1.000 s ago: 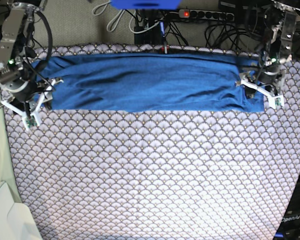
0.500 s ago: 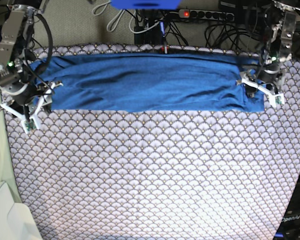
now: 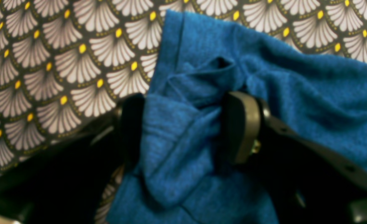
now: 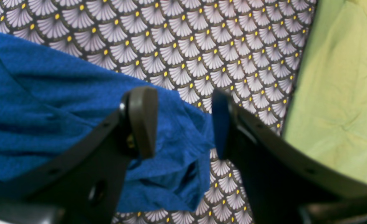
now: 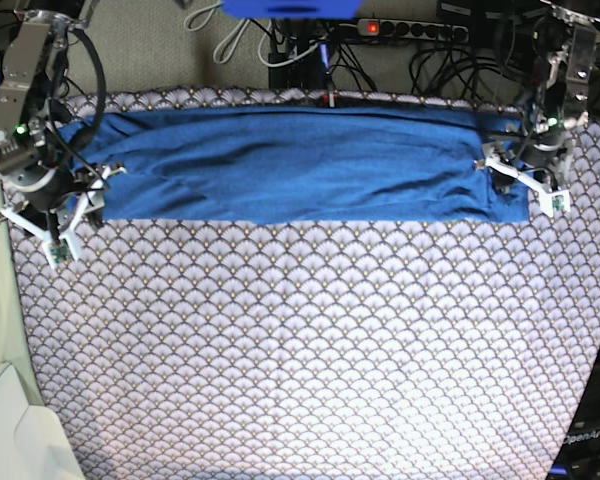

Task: Fold the T-shirt properly
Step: 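Hold the shirt ends with both grippers, adjusting the left gripper's grip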

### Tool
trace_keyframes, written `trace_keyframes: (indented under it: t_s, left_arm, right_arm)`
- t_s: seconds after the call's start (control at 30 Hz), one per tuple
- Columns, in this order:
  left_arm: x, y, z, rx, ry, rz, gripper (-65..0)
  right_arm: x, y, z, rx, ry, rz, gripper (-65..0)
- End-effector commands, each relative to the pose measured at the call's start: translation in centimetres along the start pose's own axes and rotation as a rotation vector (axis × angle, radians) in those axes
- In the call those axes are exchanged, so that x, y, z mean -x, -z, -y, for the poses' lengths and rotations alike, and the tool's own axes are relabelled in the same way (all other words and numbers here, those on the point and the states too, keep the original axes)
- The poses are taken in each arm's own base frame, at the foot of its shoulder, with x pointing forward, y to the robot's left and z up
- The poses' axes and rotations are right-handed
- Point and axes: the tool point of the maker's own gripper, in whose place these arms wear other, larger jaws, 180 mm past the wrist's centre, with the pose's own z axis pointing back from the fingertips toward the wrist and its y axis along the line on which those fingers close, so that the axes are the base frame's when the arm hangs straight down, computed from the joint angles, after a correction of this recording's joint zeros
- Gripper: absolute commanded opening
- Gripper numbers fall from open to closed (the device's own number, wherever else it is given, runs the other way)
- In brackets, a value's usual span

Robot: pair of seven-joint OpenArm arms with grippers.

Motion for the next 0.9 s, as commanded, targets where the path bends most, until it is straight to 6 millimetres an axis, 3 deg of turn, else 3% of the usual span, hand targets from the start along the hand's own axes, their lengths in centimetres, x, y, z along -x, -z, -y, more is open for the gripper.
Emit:
trace_keyframes:
  t_s: [0.0, 0.13, 0.37, 0.7, 0.8, 0.87]
  left_arm:
    - [1.2, -0.2, -1.0, -0.028, 0.019, -0.059, -26.0]
    - [1.4, -0.6, -2.1, -0.044, 0.044, -0.069, -26.1]
    - [0.7, -0.8, -2.0, -0.041, 0.059, -0.051, -26.2]
    - [1.8, -0.5, -2.2, -0.049, 0.052, -0.078, -26.7]
    - [2.5, -0.2, -2.9, -0.066, 0.048, -0.100, -31.4]
    - [2.9, -0.1, -3.1, -0.073, 0.045, -0.109, -38.6]
  right_arm:
    - [-1.1, -0.4, 0.6, 0.015, -0.012, 0.039, -35.5]
    - [-1.0, -0.4, 0.5, 0.014, -0.013, 0.038, -35.5]
    - [-1.1, -0.3, 0.5, 0.014, -0.011, 0.038, -35.5]
    - [-0.9, -0.3, 0.4, 0.012, -0.011, 0.035, -35.5]
    - [-0.9, -0.3, 0.4, 0.012, -0.011, 0.035, -35.5]
    - [-0.9, -0.3, 0.4, 0.012, -0.011, 0.035, -35.5]
